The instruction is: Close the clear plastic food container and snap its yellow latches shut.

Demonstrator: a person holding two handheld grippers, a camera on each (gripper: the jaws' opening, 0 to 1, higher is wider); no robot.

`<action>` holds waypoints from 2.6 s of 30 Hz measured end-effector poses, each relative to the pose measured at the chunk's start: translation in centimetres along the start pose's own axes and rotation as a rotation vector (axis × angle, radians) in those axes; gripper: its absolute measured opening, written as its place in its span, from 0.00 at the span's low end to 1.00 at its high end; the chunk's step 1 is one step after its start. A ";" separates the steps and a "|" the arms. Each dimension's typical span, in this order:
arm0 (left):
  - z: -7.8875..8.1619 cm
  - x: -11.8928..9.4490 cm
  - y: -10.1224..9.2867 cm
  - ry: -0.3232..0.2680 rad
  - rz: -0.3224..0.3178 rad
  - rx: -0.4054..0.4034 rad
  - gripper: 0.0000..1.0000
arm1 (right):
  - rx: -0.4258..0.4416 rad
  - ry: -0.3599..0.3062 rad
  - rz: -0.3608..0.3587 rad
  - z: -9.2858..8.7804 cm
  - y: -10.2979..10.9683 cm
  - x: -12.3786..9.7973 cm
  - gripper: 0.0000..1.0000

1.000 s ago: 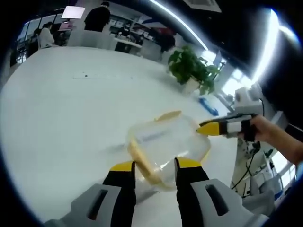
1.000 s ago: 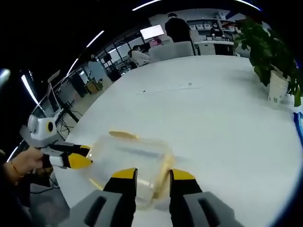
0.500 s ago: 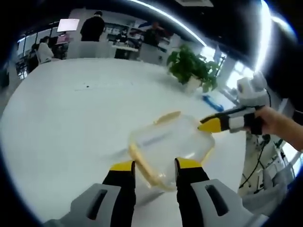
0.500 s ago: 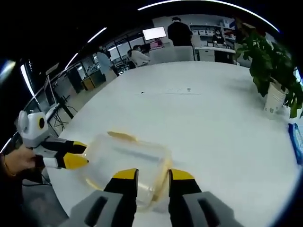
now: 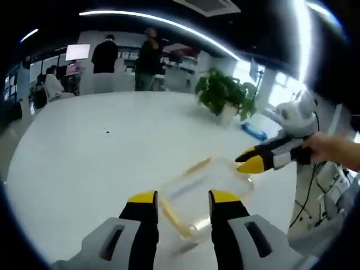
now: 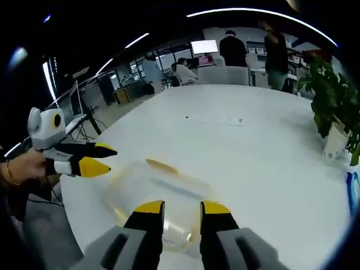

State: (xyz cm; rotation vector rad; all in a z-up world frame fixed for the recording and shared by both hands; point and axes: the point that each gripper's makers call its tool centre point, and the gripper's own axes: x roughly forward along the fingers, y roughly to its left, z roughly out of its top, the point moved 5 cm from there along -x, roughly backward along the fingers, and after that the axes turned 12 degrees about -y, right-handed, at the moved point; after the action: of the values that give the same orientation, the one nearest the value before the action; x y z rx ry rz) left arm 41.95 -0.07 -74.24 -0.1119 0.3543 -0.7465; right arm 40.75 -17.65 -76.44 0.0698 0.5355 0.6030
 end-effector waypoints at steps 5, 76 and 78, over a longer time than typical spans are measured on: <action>-0.1 0.5 -1.4 0.044 -0.098 0.133 0.44 | -0.061 -0.008 0.068 0.6 1.0 0.4 0.25; -1.4 3.3 -3.7 0.154 -0.235 0.309 0.46 | -0.406 0.172 0.364 2.4 2.3 4.6 0.29; -1.5 3.2 -3.9 0.155 -0.242 0.310 0.47 | -0.406 0.174 0.363 2.4 2.2 4.7 0.29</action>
State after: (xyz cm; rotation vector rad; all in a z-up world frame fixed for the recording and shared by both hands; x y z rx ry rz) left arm 41.12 -5.04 -75.64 0.1996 0.3719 -1.0440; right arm 44.04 -13.03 -76.08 -0.2779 0.5637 1.0695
